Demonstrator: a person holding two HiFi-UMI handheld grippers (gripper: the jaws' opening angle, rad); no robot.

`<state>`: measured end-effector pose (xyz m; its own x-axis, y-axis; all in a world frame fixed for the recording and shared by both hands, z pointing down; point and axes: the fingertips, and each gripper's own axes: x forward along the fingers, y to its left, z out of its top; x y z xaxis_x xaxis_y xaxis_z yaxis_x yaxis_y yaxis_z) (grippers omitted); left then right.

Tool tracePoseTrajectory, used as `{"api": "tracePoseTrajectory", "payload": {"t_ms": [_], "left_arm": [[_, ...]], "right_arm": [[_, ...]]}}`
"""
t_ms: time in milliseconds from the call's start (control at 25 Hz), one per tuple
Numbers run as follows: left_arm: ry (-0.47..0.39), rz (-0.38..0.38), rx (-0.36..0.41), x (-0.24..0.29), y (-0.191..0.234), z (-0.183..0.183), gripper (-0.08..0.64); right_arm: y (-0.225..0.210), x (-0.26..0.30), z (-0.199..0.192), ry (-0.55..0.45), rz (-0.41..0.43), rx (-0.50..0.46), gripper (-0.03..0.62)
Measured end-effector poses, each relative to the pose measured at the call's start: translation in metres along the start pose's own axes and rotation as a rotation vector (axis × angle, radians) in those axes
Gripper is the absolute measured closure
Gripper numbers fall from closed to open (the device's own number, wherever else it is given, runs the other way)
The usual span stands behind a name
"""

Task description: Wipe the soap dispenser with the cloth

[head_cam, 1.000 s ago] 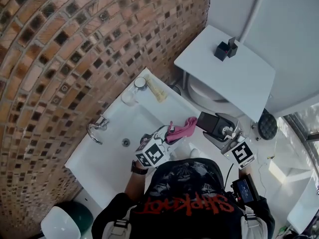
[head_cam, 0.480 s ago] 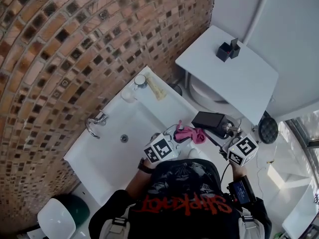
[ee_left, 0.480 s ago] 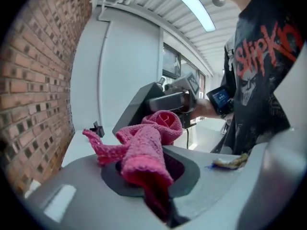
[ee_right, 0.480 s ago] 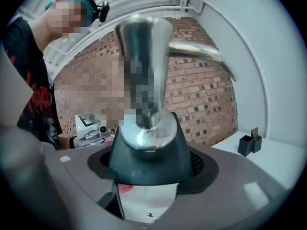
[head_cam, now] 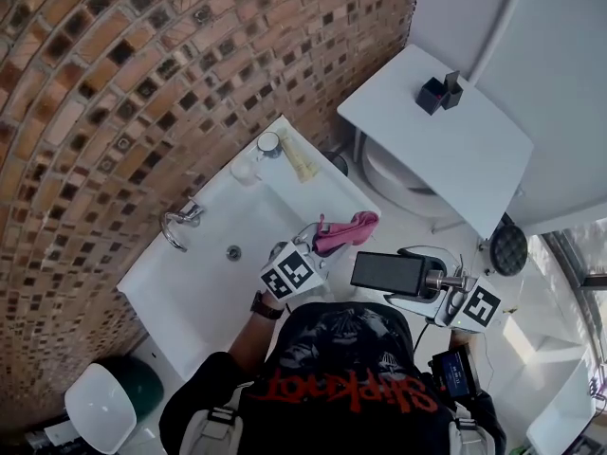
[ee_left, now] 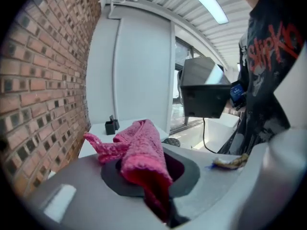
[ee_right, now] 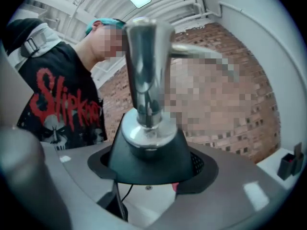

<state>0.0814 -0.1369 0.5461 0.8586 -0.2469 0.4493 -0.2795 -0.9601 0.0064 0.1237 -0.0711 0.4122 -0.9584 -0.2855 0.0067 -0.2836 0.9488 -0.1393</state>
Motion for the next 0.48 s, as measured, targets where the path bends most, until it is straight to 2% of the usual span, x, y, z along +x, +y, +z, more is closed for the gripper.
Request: {"api": "tracePoseTrajectory", "payload": {"t_ms": [80, 160, 240, 360, 480], "left_arm": [[-0.044, -0.037, 0.106, -0.007, -0.009, 0.020, 0.509], [-0.087, -0.084, 0.221, -0.016, -0.022, 0.046, 0.509], [-0.088, -0.154, 0.324, -0.023, -0.040, 0.067, 0.509], [0.014, -0.268, 0.450, -0.019, -0.063, 0.063, 0.508], [0.094, -0.317, 0.505, -0.016, -0.065, 0.042, 0.509]], "right_arm": [[0.014, 0.012, -0.023, 0.186, 0.055, -0.157, 0.282], [0.012, 0.021, -0.056, 0.399, 0.039, -0.324, 0.281], [0.009, 0.024, -0.077, 0.527, 0.021, -0.411, 0.281], [0.014, 0.024, -0.075, 0.537, 0.020, -0.446, 0.282], [0.019, 0.021, -0.066, 0.527, 0.017, -0.480, 0.282]]}}
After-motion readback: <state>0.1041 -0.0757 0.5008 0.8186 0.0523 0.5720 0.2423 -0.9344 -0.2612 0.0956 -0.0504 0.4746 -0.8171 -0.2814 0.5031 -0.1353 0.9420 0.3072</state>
